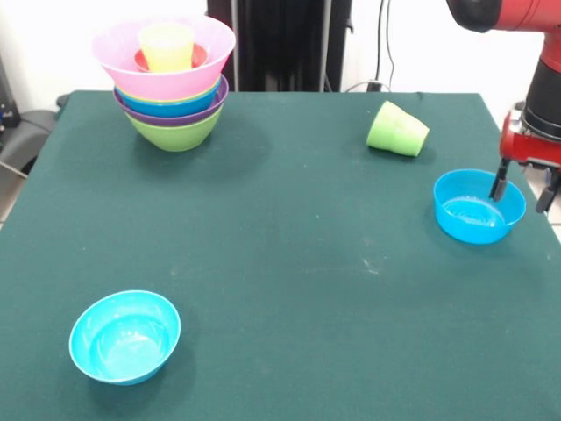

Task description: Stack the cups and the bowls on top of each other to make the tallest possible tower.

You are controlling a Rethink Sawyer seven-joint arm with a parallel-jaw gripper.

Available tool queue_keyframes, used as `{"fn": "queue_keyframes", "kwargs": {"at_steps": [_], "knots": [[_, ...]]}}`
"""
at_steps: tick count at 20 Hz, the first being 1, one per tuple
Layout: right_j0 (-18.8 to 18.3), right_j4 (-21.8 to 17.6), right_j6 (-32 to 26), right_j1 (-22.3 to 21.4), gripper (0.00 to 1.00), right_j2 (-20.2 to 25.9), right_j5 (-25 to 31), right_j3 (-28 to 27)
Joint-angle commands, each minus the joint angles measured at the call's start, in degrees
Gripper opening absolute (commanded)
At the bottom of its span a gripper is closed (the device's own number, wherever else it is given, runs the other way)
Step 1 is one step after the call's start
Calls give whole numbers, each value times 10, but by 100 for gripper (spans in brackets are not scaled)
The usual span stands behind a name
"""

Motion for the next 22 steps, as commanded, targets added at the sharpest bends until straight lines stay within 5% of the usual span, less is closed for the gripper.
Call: {"fn": "queue_keyframes", "kwargs": {"at_steps": [1,6,13,22], "knots": [[12,19,125,36,100,24,18,-8],[34,20,144,59,100,-7,-4,-23],[34,47,148,96,100,17,-62,-23],[37,61,136,99,100,14,-69,-22]]}}
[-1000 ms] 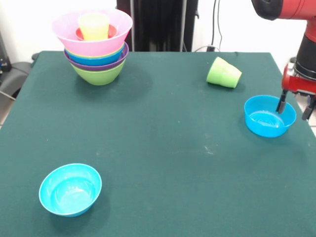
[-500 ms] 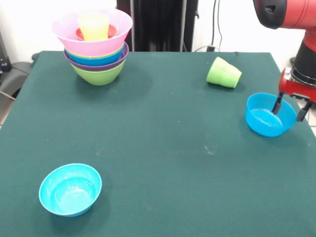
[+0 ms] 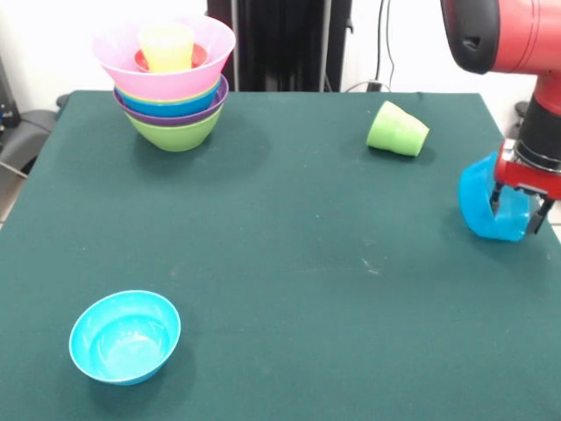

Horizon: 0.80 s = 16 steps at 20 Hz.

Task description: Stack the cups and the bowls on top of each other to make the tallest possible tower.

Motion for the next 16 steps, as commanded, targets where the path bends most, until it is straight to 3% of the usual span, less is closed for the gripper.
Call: {"fn": "queue_keyframes", "kwargs": {"at_steps": [1,16], "knots": [[4,14,109,31,100,37,-30,-8],[9,17,106,1,100,36,-22,21]]}}
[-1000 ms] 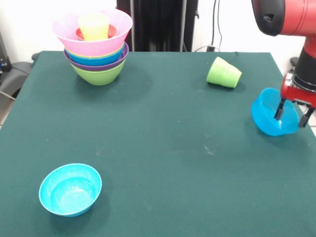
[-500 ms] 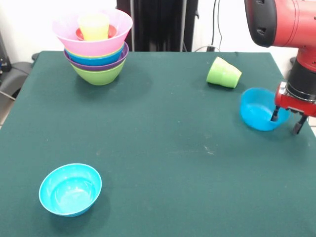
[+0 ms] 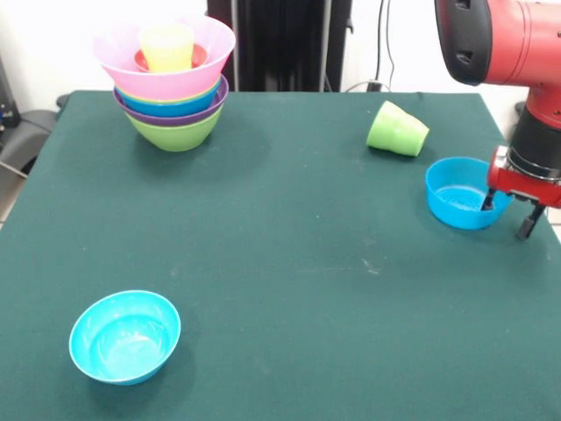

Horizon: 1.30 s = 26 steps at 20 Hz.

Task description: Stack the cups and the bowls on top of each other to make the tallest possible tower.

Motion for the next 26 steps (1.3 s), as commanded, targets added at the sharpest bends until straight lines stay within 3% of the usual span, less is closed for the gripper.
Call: {"fn": "queue_keyframes", "kwargs": {"at_steps": [1,3,4,14,16,18,21,26], "knots": [[7,10,105,-12,100,33,-18,18],[10,5,103,-12,100,27,-24,17],[12,4,103,-12,0,24,-26,17],[-3,2,77,-29,0,39,-17,28],[-16,4,68,-62,0,52,-26,58],[-48,6,27,-113,0,85,-10,109],[-78,-7,-19,-189,0,97,16,170],[-151,-34,-80,-251,0,153,-32,272]]}}
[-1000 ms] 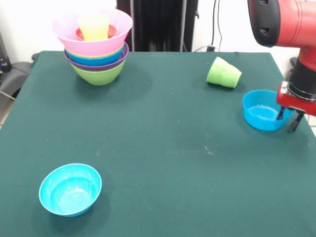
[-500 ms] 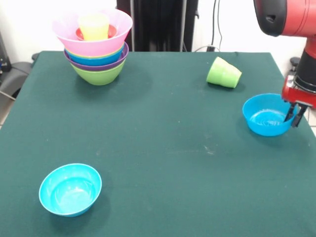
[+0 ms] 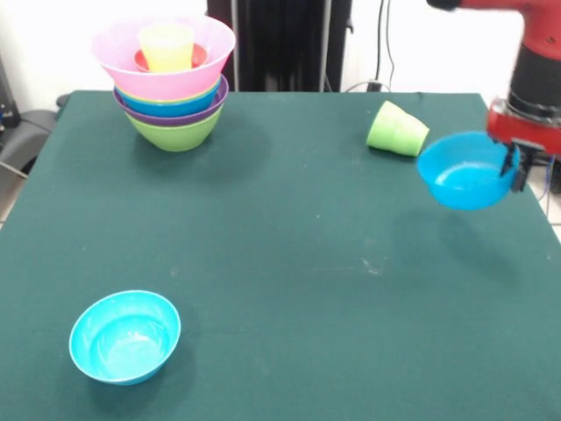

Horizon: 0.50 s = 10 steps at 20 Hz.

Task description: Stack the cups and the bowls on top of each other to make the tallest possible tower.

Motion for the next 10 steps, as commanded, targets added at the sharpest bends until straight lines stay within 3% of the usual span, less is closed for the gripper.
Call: {"fn": "queue_keyframes", "kwargs": {"at_steps": [1,5,10], "knots": [[-97,-42,-87,-117,0,119,-42,180],[-158,-77,-120,-146,0,160,-70,239],[-226,-124,-137,-191,0,198,-64,296]]}}
